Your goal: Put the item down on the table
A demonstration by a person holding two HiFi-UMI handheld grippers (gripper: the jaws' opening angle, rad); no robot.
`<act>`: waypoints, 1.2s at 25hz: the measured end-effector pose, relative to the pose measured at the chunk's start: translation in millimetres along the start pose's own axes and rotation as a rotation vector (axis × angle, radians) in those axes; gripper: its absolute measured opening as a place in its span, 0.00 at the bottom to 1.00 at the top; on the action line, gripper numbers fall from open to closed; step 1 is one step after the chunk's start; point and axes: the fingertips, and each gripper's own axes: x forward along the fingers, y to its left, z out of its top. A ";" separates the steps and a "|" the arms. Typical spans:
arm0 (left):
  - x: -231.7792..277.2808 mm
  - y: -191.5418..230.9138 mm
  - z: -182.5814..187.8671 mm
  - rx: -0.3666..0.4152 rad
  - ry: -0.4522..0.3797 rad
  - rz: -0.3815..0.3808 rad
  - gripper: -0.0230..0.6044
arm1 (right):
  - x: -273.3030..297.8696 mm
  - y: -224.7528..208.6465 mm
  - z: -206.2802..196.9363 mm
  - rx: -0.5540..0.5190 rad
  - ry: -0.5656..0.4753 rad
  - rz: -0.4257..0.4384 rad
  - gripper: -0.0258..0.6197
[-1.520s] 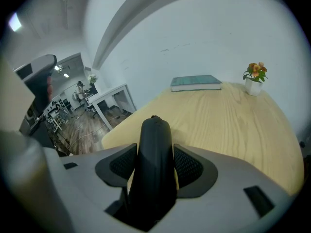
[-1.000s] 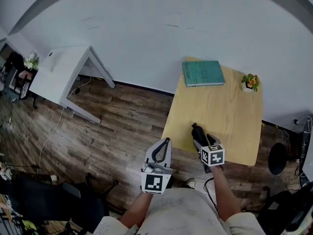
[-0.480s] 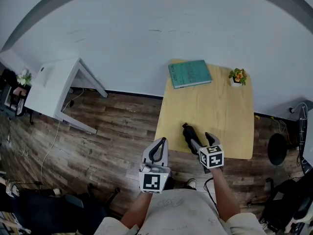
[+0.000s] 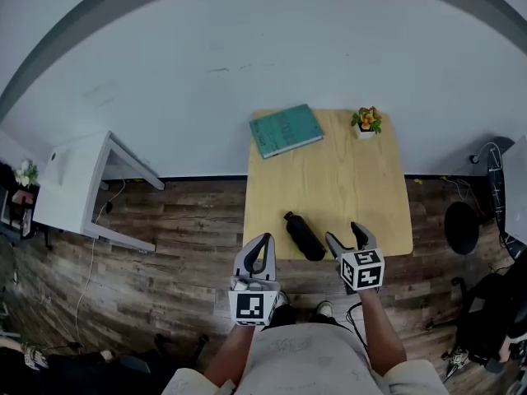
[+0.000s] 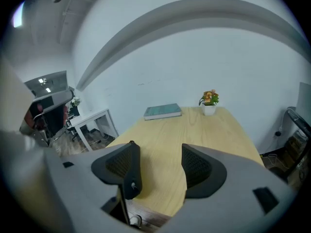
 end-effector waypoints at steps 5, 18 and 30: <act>14.0 -13.7 8.0 0.015 -0.008 -0.049 0.05 | -30.1 -23.4 14.4 0.019 -0.065 -0.064 0.53; 41.8 -48.2 15.2 0.060 -0.021 -0.129 0.05 | -117.9 -76.1 58.8 -0.040 -0.309 -0.260 0.53; 40.7 -60.5 20.6 0.080 -0.047 -0.116 0.05 | -169.6 -91.7 68.2 -0.048 -0.522 -0.350 0.53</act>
